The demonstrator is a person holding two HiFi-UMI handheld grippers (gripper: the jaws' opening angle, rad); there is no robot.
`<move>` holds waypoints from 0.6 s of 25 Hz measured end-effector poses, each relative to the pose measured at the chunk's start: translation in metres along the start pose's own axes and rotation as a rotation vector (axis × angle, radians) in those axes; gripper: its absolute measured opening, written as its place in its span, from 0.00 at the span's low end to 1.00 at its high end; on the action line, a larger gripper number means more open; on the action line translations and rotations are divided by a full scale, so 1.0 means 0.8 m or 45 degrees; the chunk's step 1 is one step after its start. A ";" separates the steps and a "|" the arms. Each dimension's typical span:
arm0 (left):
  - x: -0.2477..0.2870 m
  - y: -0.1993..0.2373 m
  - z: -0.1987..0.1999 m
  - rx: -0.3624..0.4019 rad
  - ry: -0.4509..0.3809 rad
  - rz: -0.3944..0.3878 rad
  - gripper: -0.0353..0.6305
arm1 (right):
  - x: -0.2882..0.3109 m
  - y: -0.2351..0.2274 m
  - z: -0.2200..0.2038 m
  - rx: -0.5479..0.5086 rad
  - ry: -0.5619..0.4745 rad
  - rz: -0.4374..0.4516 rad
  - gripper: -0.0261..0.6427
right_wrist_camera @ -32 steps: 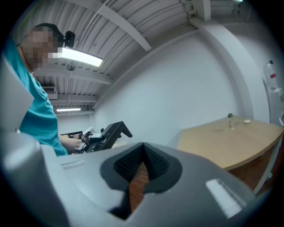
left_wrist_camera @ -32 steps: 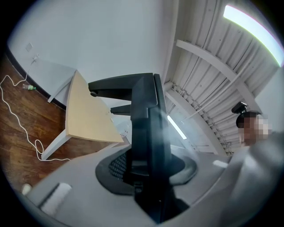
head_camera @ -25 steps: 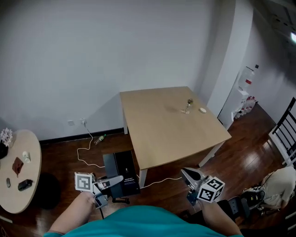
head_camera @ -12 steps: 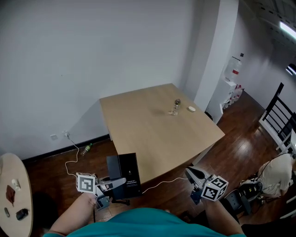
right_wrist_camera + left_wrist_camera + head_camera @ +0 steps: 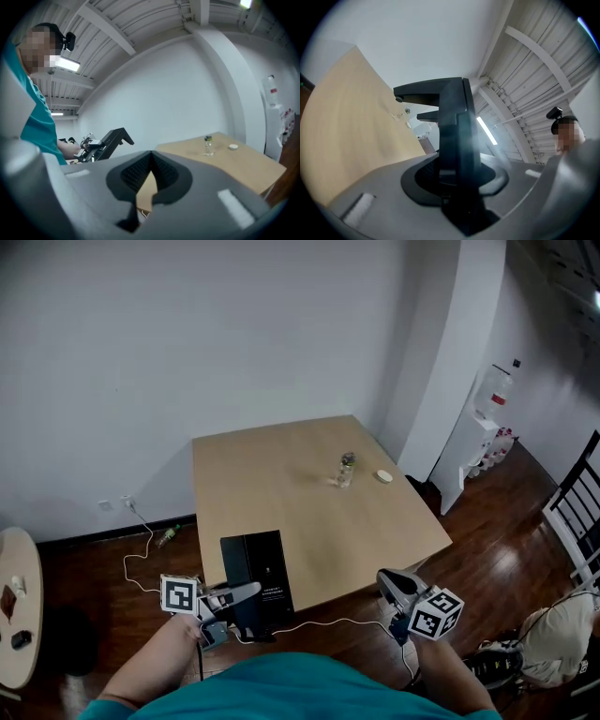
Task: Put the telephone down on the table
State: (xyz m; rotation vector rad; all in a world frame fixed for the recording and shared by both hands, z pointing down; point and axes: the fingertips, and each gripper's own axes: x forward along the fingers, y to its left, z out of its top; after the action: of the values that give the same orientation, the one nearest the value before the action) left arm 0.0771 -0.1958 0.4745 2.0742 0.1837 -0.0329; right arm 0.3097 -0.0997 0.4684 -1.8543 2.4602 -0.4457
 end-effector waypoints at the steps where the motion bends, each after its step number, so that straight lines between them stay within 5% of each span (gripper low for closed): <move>1: 0.014 0.001 0.002 -0.012 -0.008 -0.006 0.32 | 0.001 -0.015 0.002 0.002 0.004 0.003 0.04; 15: 0.105 0.107 0.089 -0.103 0.055 -0.052 0.32 | 0.082 -0.140 0.033 0.034 0.032 -0.083 0.04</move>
State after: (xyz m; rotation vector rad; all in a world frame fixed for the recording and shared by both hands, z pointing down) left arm 0.1759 -0.2893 0.5054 1.9915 0.2501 -0.0055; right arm 0.4006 -0.1947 0.4803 -1.9353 2.4026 -0.5051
